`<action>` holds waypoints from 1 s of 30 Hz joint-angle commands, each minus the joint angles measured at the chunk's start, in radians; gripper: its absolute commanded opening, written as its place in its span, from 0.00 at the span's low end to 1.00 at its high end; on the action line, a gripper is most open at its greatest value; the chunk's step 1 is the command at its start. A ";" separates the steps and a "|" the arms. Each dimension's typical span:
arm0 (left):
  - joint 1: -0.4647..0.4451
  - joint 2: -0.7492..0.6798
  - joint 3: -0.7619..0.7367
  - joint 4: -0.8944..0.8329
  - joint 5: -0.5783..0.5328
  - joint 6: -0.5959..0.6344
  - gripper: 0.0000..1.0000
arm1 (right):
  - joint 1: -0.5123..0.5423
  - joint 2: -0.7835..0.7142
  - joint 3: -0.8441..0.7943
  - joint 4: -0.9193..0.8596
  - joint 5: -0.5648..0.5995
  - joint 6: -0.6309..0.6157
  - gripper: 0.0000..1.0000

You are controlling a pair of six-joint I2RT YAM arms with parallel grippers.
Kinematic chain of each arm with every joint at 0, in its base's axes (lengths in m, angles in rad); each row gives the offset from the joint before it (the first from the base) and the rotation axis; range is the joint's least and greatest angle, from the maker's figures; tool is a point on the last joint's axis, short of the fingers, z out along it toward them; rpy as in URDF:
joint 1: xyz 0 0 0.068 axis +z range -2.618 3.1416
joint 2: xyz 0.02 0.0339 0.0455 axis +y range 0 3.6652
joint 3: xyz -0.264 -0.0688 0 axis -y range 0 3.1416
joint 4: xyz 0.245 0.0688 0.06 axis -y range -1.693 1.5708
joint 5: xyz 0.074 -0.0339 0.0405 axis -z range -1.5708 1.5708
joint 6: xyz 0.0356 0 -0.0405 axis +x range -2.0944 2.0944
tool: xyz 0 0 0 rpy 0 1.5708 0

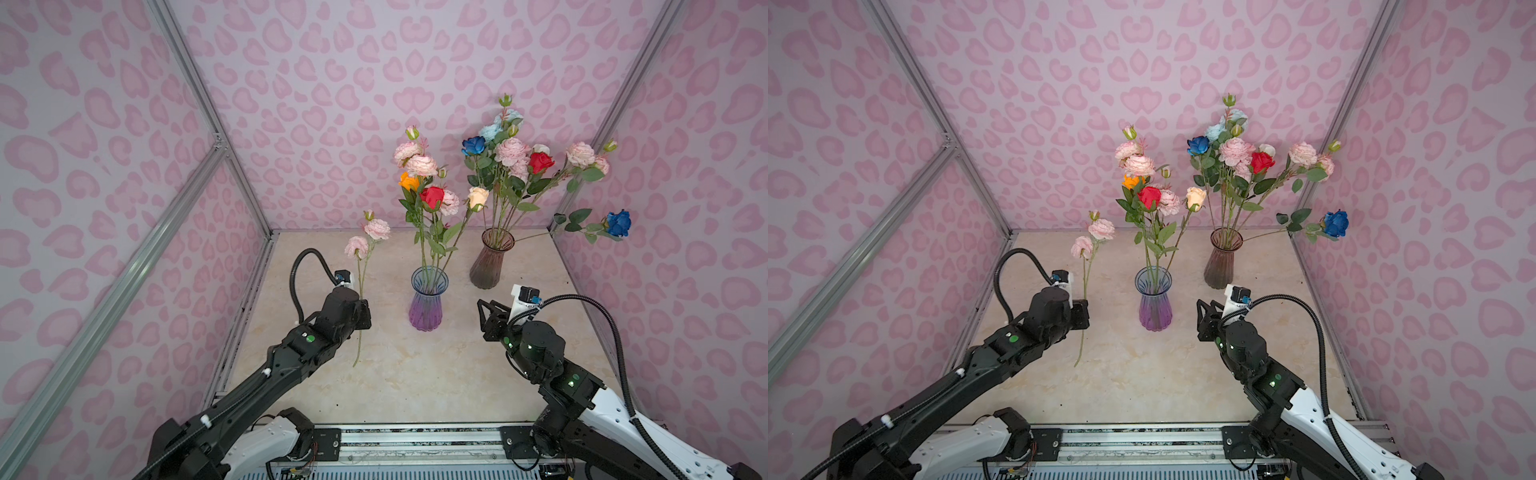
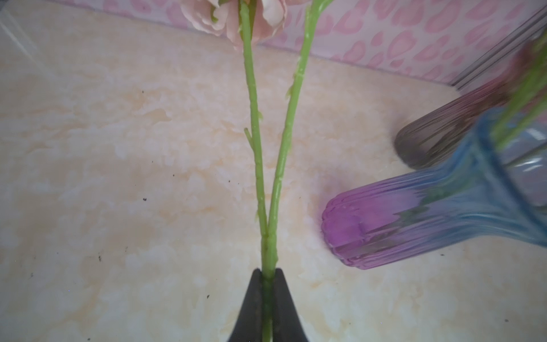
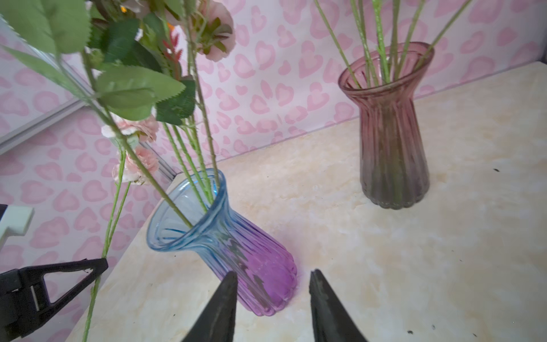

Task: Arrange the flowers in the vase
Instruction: 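Grasp the pink rose stem with left gripper and lift it upright, then close right gripper on the pink rose stem beside the left gripper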

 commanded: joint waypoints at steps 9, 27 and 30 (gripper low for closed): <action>-0.013 -0.451 -0.143 0.339 0.332 0.109 0.03 | 0.191 0.148 0.228 0.161 -0.244 -0.187 0.47; -0.184 -0.333 -0.074 0.411 0.311 0.194 0.03 | 0.385 0.557 0.577 0.206 -0.298 -0.191 0.55; -0.185 -0.347 -0.083 0.412 0.289 0.208 0.03 | 0.386 0.563 0.555 0.240 -0.260 -0.159 0.53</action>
